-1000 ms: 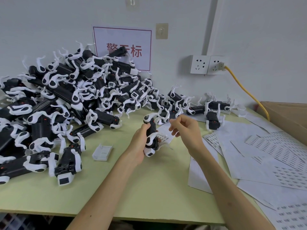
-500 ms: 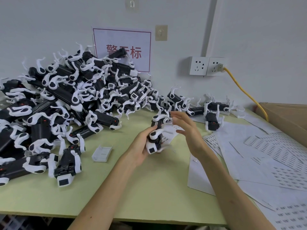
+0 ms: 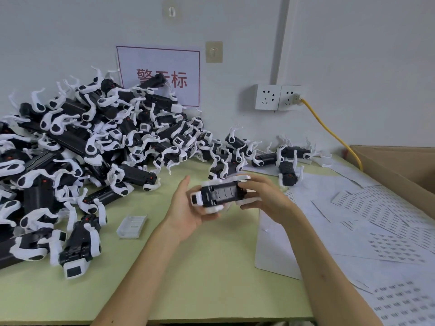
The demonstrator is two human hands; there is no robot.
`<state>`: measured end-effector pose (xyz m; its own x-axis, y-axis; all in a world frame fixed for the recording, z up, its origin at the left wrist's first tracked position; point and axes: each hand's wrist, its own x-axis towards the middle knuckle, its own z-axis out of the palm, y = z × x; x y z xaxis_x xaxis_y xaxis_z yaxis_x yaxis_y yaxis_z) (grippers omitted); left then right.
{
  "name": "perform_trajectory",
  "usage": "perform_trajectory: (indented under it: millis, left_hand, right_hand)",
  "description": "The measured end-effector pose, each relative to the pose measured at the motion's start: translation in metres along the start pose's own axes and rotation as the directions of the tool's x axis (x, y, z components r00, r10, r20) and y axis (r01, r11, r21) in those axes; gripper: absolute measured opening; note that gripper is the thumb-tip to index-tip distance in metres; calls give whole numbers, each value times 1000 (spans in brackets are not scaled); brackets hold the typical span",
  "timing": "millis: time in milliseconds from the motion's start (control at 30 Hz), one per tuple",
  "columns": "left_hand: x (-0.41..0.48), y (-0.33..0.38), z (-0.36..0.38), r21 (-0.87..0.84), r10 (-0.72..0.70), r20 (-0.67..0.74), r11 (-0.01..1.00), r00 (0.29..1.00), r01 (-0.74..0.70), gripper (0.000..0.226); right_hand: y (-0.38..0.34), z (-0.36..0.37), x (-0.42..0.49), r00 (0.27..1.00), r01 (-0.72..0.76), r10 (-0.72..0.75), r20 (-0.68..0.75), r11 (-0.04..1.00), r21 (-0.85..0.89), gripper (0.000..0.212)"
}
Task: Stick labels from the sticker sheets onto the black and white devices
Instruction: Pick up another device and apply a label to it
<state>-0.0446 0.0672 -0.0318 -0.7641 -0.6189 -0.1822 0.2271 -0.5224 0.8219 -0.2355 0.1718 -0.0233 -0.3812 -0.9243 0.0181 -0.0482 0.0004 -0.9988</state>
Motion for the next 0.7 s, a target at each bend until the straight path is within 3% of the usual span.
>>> perform_trajectory:
  millis: [67,133,233,267,300,367,400,433,500,567,633,700]
  left_hand:
    - [3,0,-2,-94,69,-117,992,991,-81,55]
    - [4,0,-6,-52,147,-243,985,959,-164,47]
    - [5,1,-9,50,220,-333,975,917,-216,38]
    - [5,2,-9,56,220,-344,975,913,-214,38]
    - [5,2,-8,62,217,-347,976,912,-209,38]
    - [5,1,-6,77,216,-336,976,917,-202,39]
    - [6,0,-6,86,218,-328,976,919,-201,40]
    - [7,0,-6,96,221,-318,975,922,-201,41]
    - [8,-1,-5,119,227,-301,973,926,-200,41]
    - [9,-2,-5,148,222,-287,971,932,-186,42]
    - [12,-3,-7,174,217,-281,970,935,-173,42]
    - [13,-6,-5,235,233,-298,958,926,-165,39]
  right_hand:
    - [2,-11,0,998,-51,57,-40,992,118,12]
    - [3,-20,0,983,-94,135,-127,954,284,14]
    - [4,-36,-2,931,87,160,-329,777,624,10]
    - [3,-44,-5,911,211,136,-390,659,722,9]
    - [1,-53,-10,898,348,84,-432,465,814,10]
    - [4,-77,-21,863,501,-41,-503,-52,864,33]
    - [7,-87,-25,839,512,-85,-537,-210,833,41]
    - [9,-93,-28,828,504,-116,-549,-275,819,44]
    - [13,-93,-28,834,517,-95,-544,-214,829,45]
    - [16,-83,-20,862,503,-23,-506,-74,861,42]
    - [14,-69,-13,880,460,58,-472,152,875,39]
    - [9,-55,-5,876,361,118,-467,481,799,35]
